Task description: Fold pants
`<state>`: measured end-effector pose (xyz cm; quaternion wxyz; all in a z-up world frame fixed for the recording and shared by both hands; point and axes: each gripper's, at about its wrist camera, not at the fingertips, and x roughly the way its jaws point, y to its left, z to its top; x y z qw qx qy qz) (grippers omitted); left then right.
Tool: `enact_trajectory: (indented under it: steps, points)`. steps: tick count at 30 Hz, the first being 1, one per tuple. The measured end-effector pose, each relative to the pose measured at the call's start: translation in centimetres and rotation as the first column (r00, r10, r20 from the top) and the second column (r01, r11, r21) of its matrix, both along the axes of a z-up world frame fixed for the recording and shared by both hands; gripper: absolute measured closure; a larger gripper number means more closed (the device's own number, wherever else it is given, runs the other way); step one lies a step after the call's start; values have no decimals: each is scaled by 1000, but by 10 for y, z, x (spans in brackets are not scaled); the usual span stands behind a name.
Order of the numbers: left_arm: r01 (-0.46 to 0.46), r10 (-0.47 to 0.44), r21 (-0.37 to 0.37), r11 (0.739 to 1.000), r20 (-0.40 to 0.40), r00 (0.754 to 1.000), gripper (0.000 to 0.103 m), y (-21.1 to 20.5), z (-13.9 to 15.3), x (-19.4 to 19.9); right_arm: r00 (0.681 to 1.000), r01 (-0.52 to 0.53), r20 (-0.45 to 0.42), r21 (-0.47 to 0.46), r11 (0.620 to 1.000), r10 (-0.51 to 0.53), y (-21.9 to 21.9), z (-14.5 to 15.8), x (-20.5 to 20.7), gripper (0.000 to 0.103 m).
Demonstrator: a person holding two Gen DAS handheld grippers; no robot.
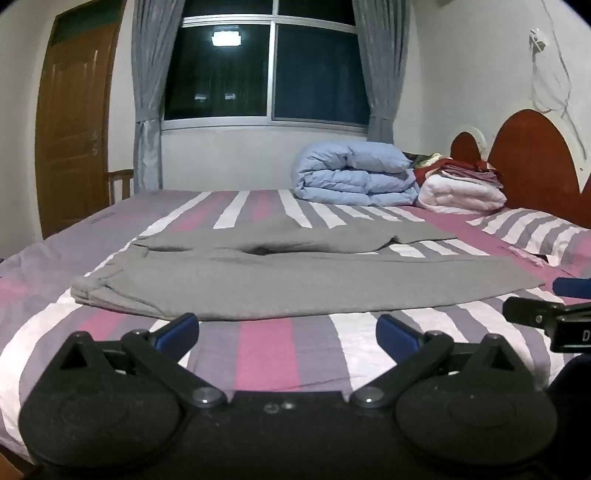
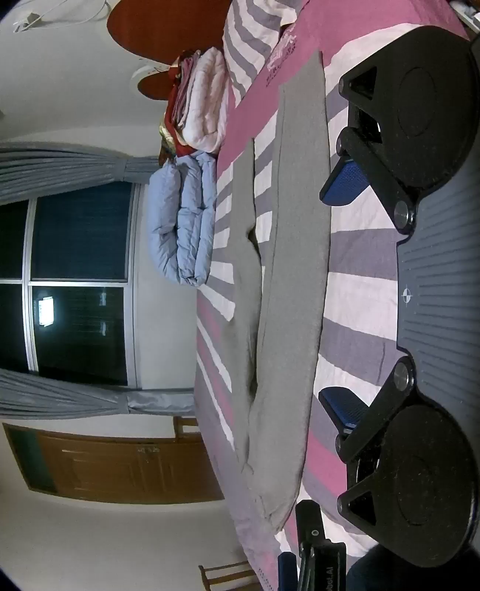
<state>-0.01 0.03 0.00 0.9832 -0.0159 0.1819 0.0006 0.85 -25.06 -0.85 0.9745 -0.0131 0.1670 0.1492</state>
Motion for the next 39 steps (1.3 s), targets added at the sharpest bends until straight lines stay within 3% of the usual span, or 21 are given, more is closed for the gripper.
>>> enact_trajectory:
  steps: [3, 4, 39]
  points:
    - [2, -2, 3, 1000, -5, 1000, 7, 2, 0, 1, 1000, -1, 0, 2, 1000, 1, 0, 0, 0, 0]
    - [1, -1, 49, 999, -13, 1000, 7, -4, -1, 2, 1000, 0, -1, 1, 1000, 0, 0, 0, 0, 0]
    - [21, -21, 57, 998, 6, 1000, 6, -4, -1, 0, 1000, 2, -4, 9, 1000, -2, -1, -1, 1, 0]
